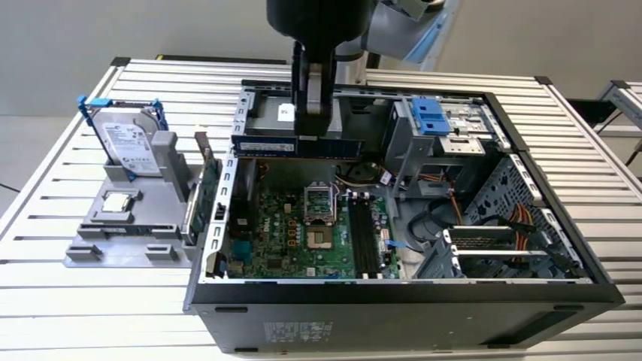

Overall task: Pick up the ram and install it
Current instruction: 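Pick up the ram and move it above insertion slot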

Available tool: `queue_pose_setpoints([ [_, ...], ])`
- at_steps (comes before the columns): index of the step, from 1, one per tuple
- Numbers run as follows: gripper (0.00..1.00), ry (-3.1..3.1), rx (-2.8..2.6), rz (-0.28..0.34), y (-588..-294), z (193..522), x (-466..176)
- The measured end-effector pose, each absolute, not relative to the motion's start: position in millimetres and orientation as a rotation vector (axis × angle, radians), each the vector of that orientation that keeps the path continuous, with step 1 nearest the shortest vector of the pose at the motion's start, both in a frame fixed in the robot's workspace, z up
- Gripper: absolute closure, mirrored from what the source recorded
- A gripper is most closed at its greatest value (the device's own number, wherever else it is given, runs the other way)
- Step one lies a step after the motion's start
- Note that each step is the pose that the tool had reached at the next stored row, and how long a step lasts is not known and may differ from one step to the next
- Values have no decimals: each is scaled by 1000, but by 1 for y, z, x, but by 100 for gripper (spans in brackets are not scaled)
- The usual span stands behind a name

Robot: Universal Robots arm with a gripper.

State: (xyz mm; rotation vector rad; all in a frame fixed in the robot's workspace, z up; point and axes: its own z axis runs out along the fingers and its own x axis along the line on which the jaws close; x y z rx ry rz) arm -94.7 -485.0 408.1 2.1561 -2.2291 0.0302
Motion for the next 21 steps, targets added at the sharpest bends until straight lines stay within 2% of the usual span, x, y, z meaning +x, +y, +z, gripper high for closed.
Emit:
queue_pose_setpoints([
  [21, 100, -2229, 2156, 30, -485, 408, -65],
])
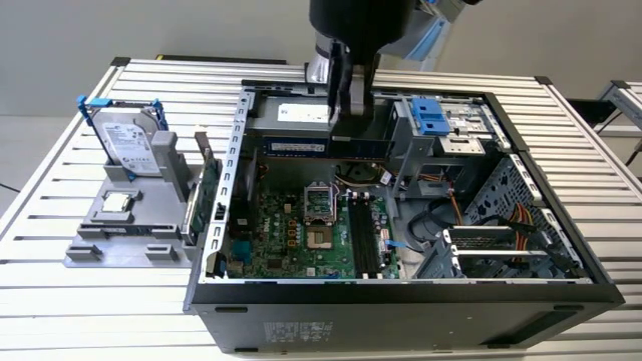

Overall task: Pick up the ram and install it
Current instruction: 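Pick up the ram and move it above insertion slot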

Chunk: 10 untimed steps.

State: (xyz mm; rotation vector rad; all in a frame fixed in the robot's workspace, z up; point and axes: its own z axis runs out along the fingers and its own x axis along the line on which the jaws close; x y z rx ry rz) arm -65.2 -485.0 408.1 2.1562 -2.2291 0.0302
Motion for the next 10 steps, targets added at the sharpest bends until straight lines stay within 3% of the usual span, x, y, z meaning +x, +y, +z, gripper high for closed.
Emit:
queue_pose_setpoints([
  [10, 100, -2229, 2156, 30, -485, 408, -48],
])
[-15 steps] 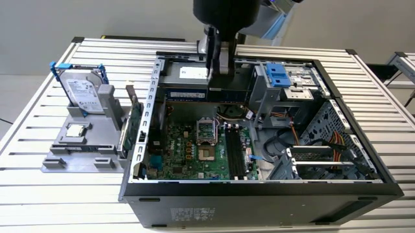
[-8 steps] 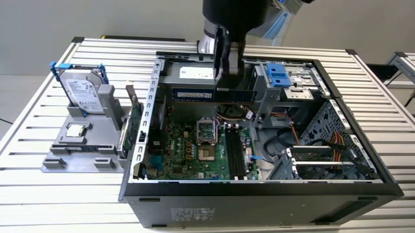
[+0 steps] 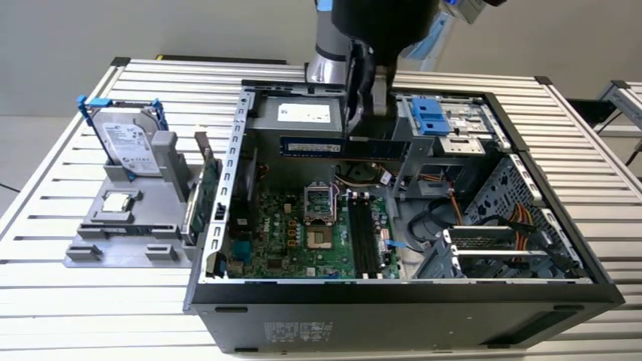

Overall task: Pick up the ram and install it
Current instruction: 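Pick up the ram and move it above insertion slot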

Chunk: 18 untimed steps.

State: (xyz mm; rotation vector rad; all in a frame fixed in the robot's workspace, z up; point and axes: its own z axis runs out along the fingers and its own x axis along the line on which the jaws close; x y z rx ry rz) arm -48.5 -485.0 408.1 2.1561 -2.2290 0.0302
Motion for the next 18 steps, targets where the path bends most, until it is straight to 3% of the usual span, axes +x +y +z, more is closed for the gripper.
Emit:
queue_pose_setpoints([
  [18, 100, -2266, 2116, 29, -485, 408, -30],
])
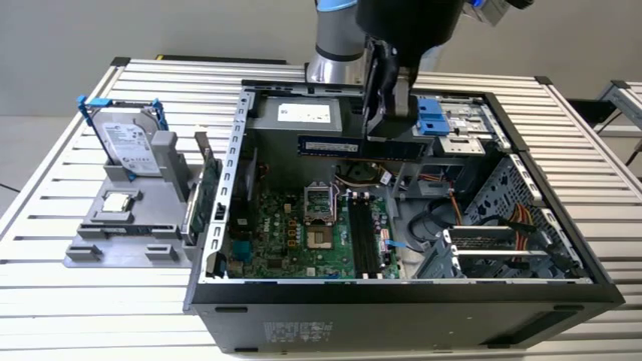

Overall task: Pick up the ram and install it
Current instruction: 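Pick up the ram and move it above insertion slot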

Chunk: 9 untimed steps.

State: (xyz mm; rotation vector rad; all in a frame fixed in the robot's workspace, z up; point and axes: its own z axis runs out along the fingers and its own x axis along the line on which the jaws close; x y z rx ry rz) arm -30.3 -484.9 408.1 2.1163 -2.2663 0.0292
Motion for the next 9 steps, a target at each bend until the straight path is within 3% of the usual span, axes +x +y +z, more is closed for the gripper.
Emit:
queue_pose_setpoints([
  [9, 100, -2272, 2110, 29, -485, 408, -16],
])
